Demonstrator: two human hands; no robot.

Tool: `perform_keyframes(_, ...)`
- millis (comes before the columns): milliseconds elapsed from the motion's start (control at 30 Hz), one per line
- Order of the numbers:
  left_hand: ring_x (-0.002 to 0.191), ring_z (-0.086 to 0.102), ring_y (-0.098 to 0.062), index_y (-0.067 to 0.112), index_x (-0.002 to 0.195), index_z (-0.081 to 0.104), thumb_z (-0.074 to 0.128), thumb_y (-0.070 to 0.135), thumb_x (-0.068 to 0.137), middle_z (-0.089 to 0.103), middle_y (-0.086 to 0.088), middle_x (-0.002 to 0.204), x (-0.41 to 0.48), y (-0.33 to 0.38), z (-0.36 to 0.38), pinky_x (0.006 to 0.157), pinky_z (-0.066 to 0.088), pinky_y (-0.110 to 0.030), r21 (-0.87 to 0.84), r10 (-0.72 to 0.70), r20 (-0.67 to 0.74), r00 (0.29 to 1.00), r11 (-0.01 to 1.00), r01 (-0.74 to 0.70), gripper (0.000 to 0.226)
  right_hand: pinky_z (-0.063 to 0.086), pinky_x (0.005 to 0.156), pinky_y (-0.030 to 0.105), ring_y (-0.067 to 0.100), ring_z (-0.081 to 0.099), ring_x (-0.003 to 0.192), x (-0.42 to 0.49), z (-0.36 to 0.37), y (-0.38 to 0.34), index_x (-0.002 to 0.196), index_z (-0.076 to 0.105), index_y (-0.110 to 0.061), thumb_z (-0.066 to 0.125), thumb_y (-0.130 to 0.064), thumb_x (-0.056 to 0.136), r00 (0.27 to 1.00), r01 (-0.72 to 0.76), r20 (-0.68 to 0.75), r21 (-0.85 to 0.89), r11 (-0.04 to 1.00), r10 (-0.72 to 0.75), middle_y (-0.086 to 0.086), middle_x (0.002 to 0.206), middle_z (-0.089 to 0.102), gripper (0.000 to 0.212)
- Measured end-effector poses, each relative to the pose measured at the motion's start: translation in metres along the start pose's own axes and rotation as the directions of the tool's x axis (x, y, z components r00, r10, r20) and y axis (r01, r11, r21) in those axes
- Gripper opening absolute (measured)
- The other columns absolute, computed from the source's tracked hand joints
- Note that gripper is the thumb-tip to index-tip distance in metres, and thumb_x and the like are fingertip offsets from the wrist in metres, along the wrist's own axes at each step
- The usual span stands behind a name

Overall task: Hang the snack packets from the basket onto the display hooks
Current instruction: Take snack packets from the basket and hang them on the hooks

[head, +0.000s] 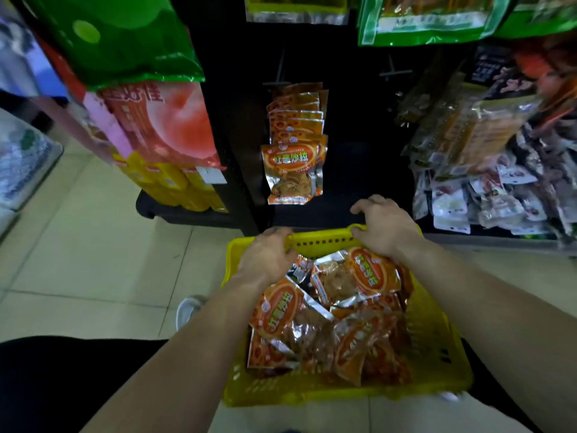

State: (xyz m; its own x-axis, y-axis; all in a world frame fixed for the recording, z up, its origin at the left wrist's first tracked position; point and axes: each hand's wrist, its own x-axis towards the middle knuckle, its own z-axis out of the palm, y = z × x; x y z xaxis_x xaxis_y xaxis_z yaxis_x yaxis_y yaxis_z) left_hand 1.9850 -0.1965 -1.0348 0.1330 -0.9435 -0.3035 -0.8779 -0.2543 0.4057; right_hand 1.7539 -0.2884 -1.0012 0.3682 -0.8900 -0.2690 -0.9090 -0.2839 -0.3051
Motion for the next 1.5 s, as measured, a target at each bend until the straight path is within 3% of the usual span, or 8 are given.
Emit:
perform_keyframes(233, 0.133, 0.046, -0.030, 0.027, 0.144, 0.046, 0.060, 0.043, 0.092, 0.051, -0.008, 0.146, -0.033, -0.035, 0.055, 0.109, 0.040, -0.042, 0.085, -0.134, 0.159, 0.978, 0.989, 0.122, 0.056, 0.045, 0.099, 0.047, 0.038, 0.046, 0.125, -0.040, 0.059, 0.039, 0.132, 0.054, -0.024, 0.059, -0.044, 0.090, 0.984, -0.107, 0.141, -0.007, 0.994, 0.106, 0.011, 0.137, 0.049, 0.048)
perform_keyframes(400, 0.135, 0.043, -0.032, 0.026, 0.148, 0.037, 0.063, 0.048, 0.090, 0.044, -0.008, 0.150, -0.022, -0.056, 0.078, 0.110, 0.039, -0.046, 0.133, -0.228, 0.199, 0.953, 0.970, 0.204, 0.068, 0.037, 0.108, 0.050, 0.043, 0.041, 0.129, -0.032, 0.093, 0.061, 0.143, 0.038, -0.016, 0.063, -0.035, 0.089, 0.962, -0.239, 0.149, 0.042, 0.970, 0.230, 0.017, 0.143, 0.036, 0.063)
perform_keyframes(567, 0.130, 0.049, -0.034, 0.026, 0.148, 0.032, 0.065, 0.038, 0.091, 0.052, -0.012, 0.141, -0.012, -0.065, 0.097, 0.106, 0.042, -0.051, 0.081, -0.277, 0.265, 0.924, 0.961, 0.265, 0.067, 0.041, 0.098, 0.052, 0.045, 0.048, 0.124, -0.019, 0.118, 0.071, 0.143, 0.027, -0.014, 0.067, -0.029, 0.088, 0.942, -0.322, 0.131, 0.093, 0.942, 0.309, 0.019, 0.142, 0.042, 0.071)
perform_keyframes(733, 0.115, 0.061, -0.033, 0.024, 0.137, 0.048, 0.062, 0.027, 0.094, 0.064, -0.013, 0.126, -0.015, -0.067, 0.098, 0.097, 0.050, -0.047, 0.040, -0.299, 0.174, 0.938, 0.954, 0.297, 0.046, 0.049, 0.091, 0.043, 0.038, 0.058, 0.113, -0.011, 0.133, 0.079, 0.133, 0.049, -0.018, 0.059, -0.019, 0.093, 0.932, -0.355, 0.126, 0.137, 0.925, 0.339, 0.018, 0.125, 0.061, 0.041)
perform_keyframes(833, 0.103, 0.065, -0.027, 0.025, 0.115, 0.064, 0.054, 0.022, 0.097, 0.070, -0.007, 0.114, -0.018, -0.065, 0.092, 0.089, 0.054, -0.042, 0.084, -0.259, 0.184, 0.948, 0.965, 0.248, 0.022, 0.050, 0.086, 0.040, 0.036, 0.062, 0.106, -0.009, 0.133, 0.077, 0.123, 0.062, -0.019, 0.058, -0.027, 0.096, 0.941, -0.336, 0.078, 0.131, 0.933, 0.328, 0.015, 0.119, 0.066, 0.029)
perform_keyframes(967, 0.099, 0.065, -0.027, 0.025, 0.110, 0.067, 0.055, 0.020, 0.095, 0.071, -0.006, 0.108, -0.023, -0.060, 0.080, 0.078, 0.049, -0.035, 0.068, -0.235, 0.158, 0.959, 0.972, 0.227, 0.020, 0.049, 0.087, 0.044, 0.041, 0.060, 0.107, -0.008, 0.122, 0.070, 0.120, 0.065, -0.018, 0.050, -0.025, 0.097, 0.957, -0.290, 0.024, 0.104, 0.952, 0.289, 0.018, 0.120, 0.063, 0.028)
perform_keyframes(1200, 0.108, 0.065, -0.026, 0.027, 0.117, 0.068, 0.059, 0.028, 0.095, 0.071, -0.005, 0.117, -0.031, -0.037, 0.035, 0.090, 0.052, -0.035, 0.061, -0.165, 0.122, 0.979, 0.985, 0.158, 0.023, 0.053, 0.086, 0.044, 0.038, 0.062, 0.105, -0.016, 0.056, 0.048, 0.123, 0.065, -0.022, 0.043, -0.027, 0.103, 0.994, -0.108, 0.004, 0.152, 0.982, 0.109, 0.016, 0.117, 0.068, 0.030)
perform_keyframes(1500, 0.085, 0.066, -0.016, 0.035, 0.099, 0.069, 0.062, 0.031, 0.093, 0.072, 0.005, 0.092, -0.051, 0.009, -0.072, 0.071, 0.052, -0.030, 0.080, 0.072, -0.059, 0.996, 0.995, -0.067, 0.010, 0.048, 0.074, 0.038, 0.028, 0.058, 0.110, -0.057, -0.076, -0.006, 0.118, 0.062, -0.042, 0.042, -0.037, 0.103, 0.984, 0.170, -0.031, -0.164, 0.972, -0.178, 0.000, 0.117, 0.066, 0.025)
